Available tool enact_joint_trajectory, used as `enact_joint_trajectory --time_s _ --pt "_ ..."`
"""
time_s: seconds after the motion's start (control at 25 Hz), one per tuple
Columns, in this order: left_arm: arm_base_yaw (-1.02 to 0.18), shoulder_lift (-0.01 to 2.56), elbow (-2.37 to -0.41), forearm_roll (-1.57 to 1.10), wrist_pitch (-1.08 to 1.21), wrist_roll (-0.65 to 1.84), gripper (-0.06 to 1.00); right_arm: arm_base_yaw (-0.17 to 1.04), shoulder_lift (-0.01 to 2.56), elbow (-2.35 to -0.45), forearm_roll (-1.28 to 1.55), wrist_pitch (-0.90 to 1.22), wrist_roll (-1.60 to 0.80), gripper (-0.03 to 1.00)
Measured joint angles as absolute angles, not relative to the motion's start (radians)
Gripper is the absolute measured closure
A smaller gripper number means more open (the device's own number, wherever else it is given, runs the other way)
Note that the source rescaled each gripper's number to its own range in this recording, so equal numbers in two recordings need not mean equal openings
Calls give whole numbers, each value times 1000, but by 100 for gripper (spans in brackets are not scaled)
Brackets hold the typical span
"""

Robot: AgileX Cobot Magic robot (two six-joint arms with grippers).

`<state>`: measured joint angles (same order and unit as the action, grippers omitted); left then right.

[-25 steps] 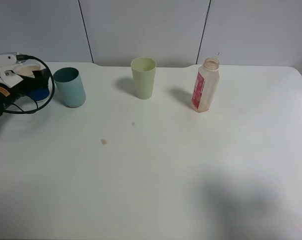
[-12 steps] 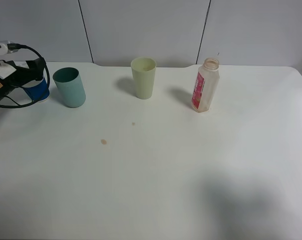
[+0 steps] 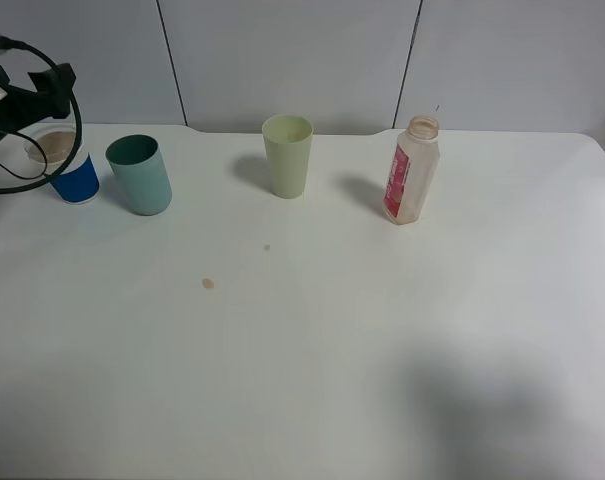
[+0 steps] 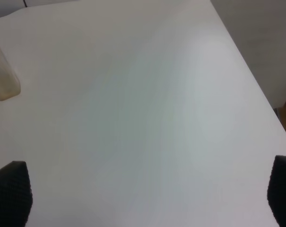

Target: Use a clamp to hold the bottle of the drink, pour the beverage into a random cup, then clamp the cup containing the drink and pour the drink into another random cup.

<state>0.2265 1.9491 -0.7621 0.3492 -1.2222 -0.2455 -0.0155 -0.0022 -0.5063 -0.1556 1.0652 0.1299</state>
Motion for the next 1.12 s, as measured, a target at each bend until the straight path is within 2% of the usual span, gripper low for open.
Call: enact_joint_trajectory --time_s 0.28,0.48,0.52,0.68,0.76,1.12 --pt "226 1828 -754 407 -1221 -348 25 -16 -2 -506 -156 1065 130 -3" --pt "226 1710 -661 368 -1221 -375 24 -16 -2 -506 -156 1065 130 -3" --pt "226 1690 -642 356 -1220 -375 23 -16 -2 -506 -156 1065 130 -3" --pt "226 1623 -584 314 -1218 -377 5 -16 -2 -506 -156 1065 130 -3" --pt "226 1589 -565 309 -1218 -373 1 -16 -2 -506 -156 1065 130 -3" --pt "226 1442 -496 306 -1204 -323 0 -16 -2 -506 -156 1065 130 -3"
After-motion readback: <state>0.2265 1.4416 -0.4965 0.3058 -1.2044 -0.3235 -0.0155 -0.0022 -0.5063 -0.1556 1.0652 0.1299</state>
